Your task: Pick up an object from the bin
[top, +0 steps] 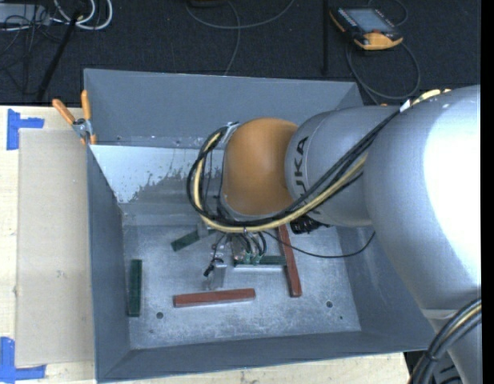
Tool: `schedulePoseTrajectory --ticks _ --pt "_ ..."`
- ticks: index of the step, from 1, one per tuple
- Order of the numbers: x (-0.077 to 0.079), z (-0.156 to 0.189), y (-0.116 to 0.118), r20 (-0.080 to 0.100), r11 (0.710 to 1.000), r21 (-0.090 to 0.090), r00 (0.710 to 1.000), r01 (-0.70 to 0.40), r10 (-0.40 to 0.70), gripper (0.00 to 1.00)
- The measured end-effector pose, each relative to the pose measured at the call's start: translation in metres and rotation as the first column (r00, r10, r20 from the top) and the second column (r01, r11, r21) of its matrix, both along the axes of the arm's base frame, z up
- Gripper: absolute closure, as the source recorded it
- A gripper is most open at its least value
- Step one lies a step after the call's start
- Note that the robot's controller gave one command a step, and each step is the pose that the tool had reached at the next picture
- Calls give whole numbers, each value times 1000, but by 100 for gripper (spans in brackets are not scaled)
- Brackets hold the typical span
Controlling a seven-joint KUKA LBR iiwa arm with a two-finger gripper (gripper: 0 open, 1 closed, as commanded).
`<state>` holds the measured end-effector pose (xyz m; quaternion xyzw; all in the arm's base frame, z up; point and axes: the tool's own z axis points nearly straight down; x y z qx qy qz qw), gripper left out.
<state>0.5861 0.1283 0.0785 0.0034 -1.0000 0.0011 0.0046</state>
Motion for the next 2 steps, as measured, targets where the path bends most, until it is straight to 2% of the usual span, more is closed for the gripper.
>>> schedulePoseTrajectory --ticks 1,2 --pt "35 -9 32 13 1000 5 1000 -14 14 0" --pt "34 -8 30 10 1000 3 1000 -10 10 100"
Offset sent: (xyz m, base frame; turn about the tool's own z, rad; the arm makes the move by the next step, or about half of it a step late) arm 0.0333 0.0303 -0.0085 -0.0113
